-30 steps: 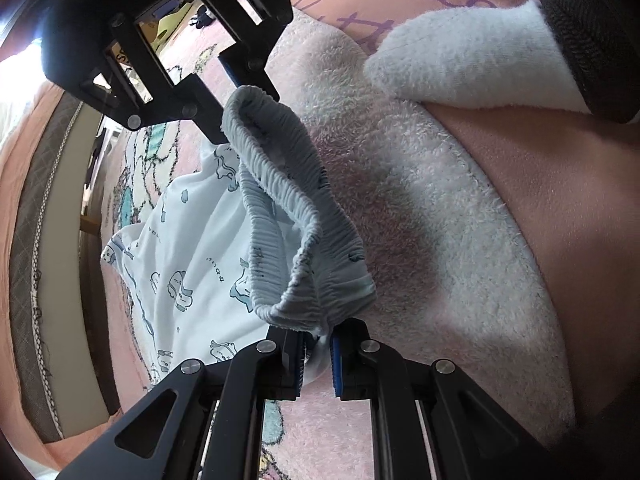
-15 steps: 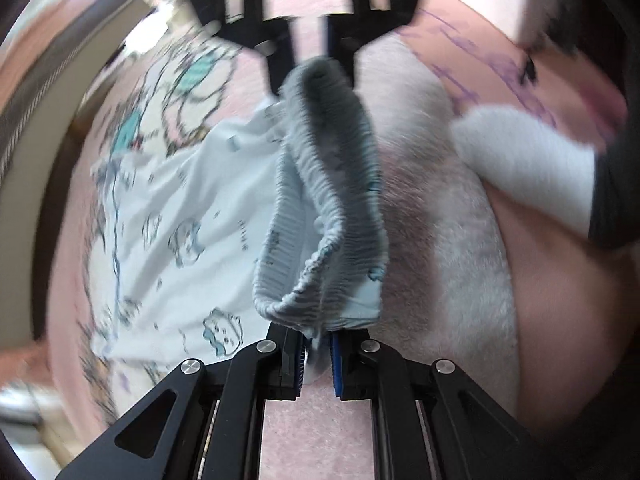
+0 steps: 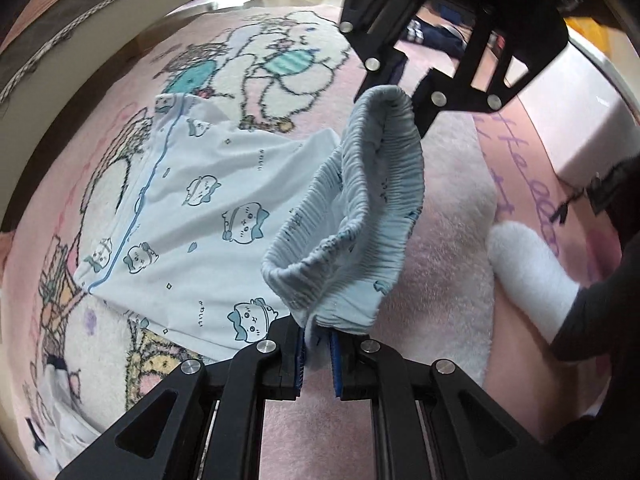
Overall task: Fold clothes
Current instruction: 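Lower the folded pants onto the rug with both grippers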
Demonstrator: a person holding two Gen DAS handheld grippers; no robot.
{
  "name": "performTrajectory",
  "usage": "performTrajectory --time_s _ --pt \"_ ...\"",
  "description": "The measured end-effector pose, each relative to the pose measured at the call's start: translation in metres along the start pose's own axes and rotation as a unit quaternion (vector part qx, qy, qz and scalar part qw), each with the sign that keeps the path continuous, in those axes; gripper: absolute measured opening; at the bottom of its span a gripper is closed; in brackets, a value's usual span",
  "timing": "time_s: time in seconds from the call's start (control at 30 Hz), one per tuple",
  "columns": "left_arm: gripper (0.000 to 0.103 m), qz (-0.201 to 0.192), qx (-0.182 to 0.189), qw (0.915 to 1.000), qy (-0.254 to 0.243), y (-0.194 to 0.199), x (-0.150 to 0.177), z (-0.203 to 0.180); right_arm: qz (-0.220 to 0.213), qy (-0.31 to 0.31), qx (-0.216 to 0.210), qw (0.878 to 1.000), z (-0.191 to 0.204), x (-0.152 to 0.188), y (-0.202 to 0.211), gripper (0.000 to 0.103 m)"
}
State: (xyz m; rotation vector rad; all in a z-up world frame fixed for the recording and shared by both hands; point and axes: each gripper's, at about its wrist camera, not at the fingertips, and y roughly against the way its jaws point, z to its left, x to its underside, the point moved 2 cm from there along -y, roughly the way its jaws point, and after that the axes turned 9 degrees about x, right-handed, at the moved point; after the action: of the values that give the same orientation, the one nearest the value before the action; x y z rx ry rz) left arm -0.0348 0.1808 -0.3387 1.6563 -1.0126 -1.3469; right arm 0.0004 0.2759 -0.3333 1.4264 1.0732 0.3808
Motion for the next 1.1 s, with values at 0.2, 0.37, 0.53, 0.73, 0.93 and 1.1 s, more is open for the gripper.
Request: performTrajectory --time_s 0.2,0.37,0.53,0.73,0.93,1.1 --pt "0.008 -0.038 0.016 0.9956 0.084 0.003 -0.005 0.026 -0.009 -0.076 -0.026 0.997 -0.019 0.002 0.0 0.008" --pt "0.008 -0.069 0.017 0.9845 0.16 0.011 -0.009 0.052 -0.01 -0.173 -0.037 0.984 -0.045 0.002 -0.003 0.007" --pt "0.008 -0.09 -0.004 0.9761 0.198 0.015 -0.017 0.068 -0.013 -0.229 -0.027 0.973 -0.064 -0.002 -0.004 0.007" --pt "0.008 -0.121 -0.006 0.9603 0.251 0.019 -0.019 0.092 -0.018 -0.268 -0.006 0.963 -0.083 -0.01 -0.006 0.007" --pt "0.008 -0.131 -0.015 0.9495 0.285 0.022 -0.024 0.115 -0.024 -0.303 -0.004 0.953 -0.108 -0.017 -0.011 0.007" --pt "0.008 -0.126 -0.025 0.9419 0.31 0.014 -0.024 0.135 -0.021 -0.32 -0.004 0.947 -0.127 -0.024 -0.026 0.007"
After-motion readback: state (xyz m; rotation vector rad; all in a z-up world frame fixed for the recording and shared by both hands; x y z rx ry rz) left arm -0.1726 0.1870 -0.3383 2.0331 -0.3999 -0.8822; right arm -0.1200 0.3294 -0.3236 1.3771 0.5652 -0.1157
